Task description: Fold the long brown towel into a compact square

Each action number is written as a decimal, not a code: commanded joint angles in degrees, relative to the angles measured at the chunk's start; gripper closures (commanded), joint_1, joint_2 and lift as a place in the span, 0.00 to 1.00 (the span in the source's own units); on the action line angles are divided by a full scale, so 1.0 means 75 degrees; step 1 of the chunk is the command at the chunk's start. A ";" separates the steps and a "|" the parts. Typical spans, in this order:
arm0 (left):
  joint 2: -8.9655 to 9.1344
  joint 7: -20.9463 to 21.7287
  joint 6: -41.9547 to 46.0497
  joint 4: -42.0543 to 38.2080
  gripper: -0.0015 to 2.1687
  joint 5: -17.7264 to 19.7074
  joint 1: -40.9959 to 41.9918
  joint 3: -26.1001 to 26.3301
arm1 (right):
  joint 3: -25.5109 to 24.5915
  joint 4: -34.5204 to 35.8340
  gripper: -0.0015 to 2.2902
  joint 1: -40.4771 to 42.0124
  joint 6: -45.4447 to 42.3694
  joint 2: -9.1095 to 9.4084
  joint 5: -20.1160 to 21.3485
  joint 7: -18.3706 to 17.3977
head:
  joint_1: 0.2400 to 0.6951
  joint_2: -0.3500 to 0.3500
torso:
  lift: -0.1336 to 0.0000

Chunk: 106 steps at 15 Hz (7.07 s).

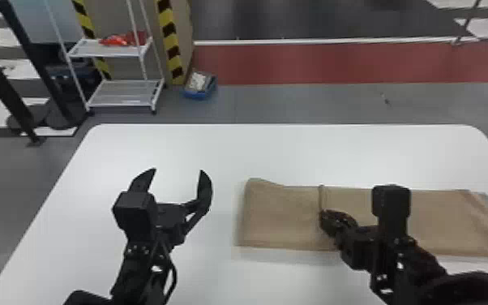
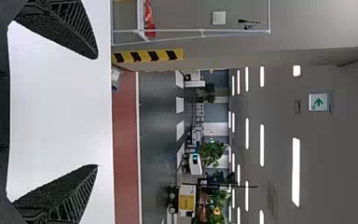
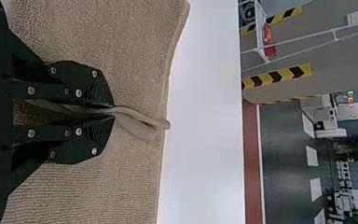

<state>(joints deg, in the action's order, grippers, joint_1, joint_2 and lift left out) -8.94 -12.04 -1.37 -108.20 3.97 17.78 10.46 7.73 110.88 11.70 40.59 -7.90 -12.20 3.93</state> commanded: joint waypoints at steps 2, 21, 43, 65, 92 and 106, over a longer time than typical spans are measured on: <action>-0.0003 0.0000 0.0000 -0.0010 0.02 0.0022 0.0008 -0.0071 | 0.0012 0.0227 0.54 0.0081 -0.0144 -0.0001 0.0009 0.0003 | 1.00 0.58 | 0.14; -0.0015 0.0023 0.0140 -0.0022 0.02 0.0010 0.0079 -0.0071 | 0.1242 0.0462 0.40 -0.0411 0.1004 0.0011 0.1357 -0.0103 | 1.00 0.68 | 0.14; -0.0097 0.0035 0.0422 -0.0174 0.02 0.0116 0.0208 -0.0235 | -0.1781 0.2946 0.62 0.0327 0.2528 -0.0235 0.0138 0.1339 | 1.00 0.61 | 0.14; -0.0108 0.0023 0.0234 -0.0116 0.02 0.0080 0.0137 -0.0176 | -0.5086 0.1493 0.62 -0.0728 0.3090 -0.1091 -0.0015 0.3683 | 1.00 0.22 | 0.14; -0.0085 0.0199 0.0258 0.0294 0.02 0.0092 -0.0249 0.0105 | -0.4547 0.1001 0.10 0.0386 0.0934 -0.0563 0.0782 0.3050 | 1.00 0.10 | 0.14; -0.0144 0.0070 0.0305 0.0306 0.02 0.0092 -0.0249 0.0011 | -0.0844 0.0239 0.74 0.0210 0.0395 -0.0048 0.0970 0.2347 | 1.00 0.47 | 0.14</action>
<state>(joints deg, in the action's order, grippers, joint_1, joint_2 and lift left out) -9.96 -11.52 0.91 -105.91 4.66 15.91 10.68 -1.16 112.81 13.72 43.17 -8.46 -5.08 21.87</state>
